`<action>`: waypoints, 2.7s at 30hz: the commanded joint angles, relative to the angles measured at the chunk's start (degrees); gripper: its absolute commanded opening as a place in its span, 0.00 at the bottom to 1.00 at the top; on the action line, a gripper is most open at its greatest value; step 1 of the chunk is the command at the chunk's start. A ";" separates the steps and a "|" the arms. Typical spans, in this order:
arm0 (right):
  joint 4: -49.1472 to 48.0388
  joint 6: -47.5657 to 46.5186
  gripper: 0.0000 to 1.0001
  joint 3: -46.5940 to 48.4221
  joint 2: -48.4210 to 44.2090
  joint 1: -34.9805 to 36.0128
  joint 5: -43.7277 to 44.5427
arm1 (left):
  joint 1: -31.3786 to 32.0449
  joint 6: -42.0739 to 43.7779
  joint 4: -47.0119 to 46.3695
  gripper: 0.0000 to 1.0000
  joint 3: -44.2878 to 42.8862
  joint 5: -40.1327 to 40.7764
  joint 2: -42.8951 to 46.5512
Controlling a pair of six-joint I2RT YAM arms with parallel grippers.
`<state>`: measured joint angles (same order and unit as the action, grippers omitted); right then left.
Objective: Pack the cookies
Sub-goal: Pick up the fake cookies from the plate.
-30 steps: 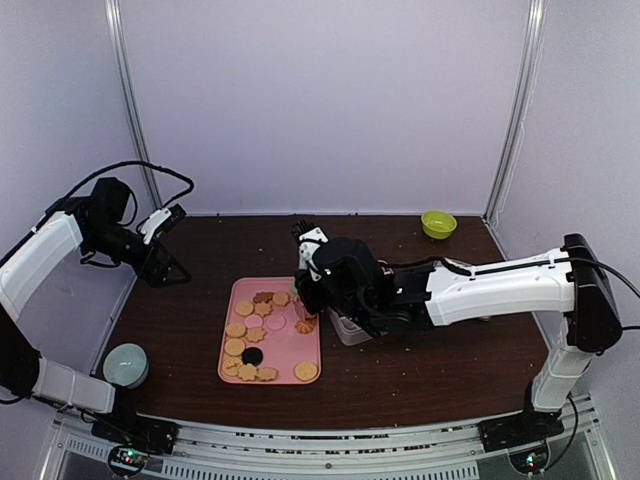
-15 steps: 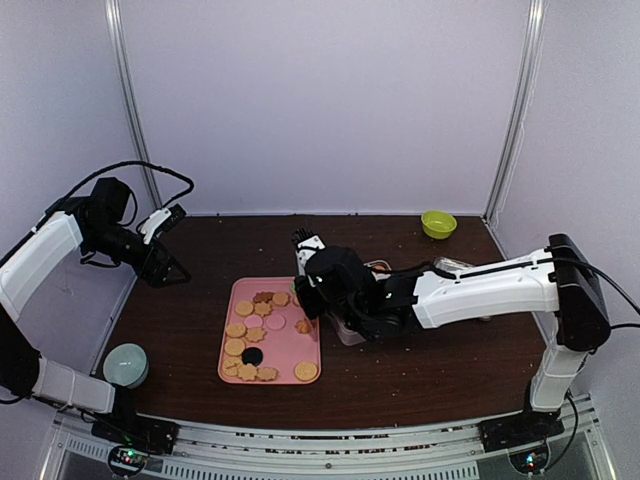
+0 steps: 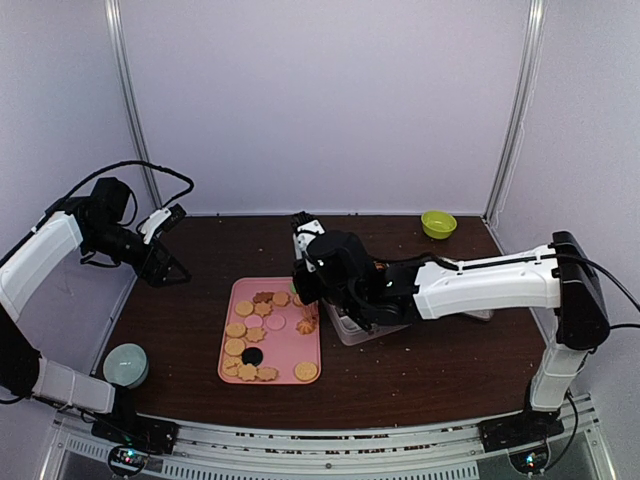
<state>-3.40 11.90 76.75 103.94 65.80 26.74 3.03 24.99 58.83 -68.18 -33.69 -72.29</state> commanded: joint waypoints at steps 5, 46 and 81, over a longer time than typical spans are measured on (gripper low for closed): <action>-2.27 -0.62 0.31 5.32 2.51 -0.28 -1.51 | -0.05 1.06 0.50 0.98 -1.35 -0.65 0.83; -5.48 3.37 0.37 0.11 5.53 0.45 -2.85 | -0.09 1.30 0.59 0.98 -1.52 -1.09 0.75; -1.77 3.00 0.39 4.30 3.99 3.48 -4.47 | -0.07 1.48 1.11 0.98 -2.04 -1.73 1.01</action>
<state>-4.34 15.00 78.76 106.65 69.65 23.03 3.03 25.63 59.94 -68.73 -34.37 -72.27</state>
